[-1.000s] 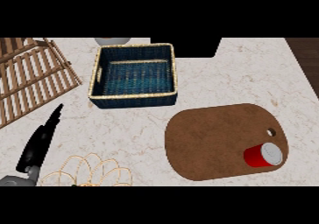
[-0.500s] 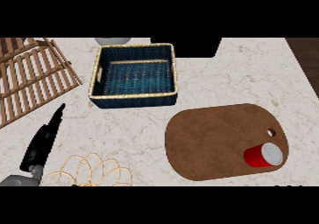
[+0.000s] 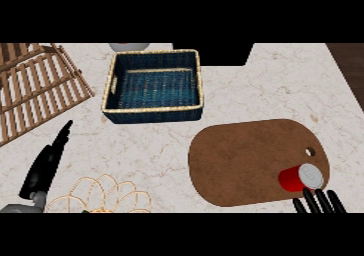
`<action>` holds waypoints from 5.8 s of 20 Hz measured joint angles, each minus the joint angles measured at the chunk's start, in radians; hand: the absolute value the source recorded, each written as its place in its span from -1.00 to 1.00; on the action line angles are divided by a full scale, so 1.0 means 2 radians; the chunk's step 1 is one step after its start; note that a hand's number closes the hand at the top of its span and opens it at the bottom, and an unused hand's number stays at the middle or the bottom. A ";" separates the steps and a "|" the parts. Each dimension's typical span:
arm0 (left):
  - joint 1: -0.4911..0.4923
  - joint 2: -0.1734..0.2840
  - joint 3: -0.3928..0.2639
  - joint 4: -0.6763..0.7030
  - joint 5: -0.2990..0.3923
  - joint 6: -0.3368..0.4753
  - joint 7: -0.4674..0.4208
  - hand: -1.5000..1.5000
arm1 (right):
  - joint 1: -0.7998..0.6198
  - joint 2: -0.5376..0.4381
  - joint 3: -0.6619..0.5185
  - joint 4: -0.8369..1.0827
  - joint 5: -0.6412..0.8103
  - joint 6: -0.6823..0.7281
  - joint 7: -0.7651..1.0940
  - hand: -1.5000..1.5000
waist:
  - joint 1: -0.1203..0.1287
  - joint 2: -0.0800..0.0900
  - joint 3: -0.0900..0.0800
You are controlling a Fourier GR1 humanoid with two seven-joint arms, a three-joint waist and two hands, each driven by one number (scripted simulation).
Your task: Pick the can from the cutting board and place it in the basket
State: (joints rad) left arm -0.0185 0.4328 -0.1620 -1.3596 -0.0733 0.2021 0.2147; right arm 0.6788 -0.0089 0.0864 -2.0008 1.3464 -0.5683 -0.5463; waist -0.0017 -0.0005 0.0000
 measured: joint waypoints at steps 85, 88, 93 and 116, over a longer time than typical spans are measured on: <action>-0.010 -0.080 0.088 -0.011 -0.096 -0.083 0.015 0.00 | -0.602 0.003 0.156 -0.110 0.012 0.549 0.709 1.00 | 0.008 -0.002 -0.001; -0.014 -0.078 0.090 -0.008 -0.097 -0.085 0.015 0.00 | -0.666 0.002 0.144 -0.088 -0.052 0.540 0.744 1.00 | 0.010 -0.001 -0.001; -0.020 -0.079 0.092 0.000 -0.099 -0.087 0.010 0.00 | -0.767 0.001 0.119 -0.034 -0.134 0.530 0.785 1.00 | 0.010 -0.001 -0.001; -0.015 -0.086 0.092 -0.013 -0.106 -0.094 0.013 0.00 | -1.004 0.001 0.113 0.387 -0.278 0.364 0.802 1.00 | 0.017 0.002 -0.001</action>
State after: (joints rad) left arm -0.0491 0.2616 0.0218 -1.3864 -0.2863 0.0150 0.2400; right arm -1.3298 -0.0063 0.3131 -1.2269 0.7900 0.1599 1.0586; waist 0.0331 0.0032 -0.0016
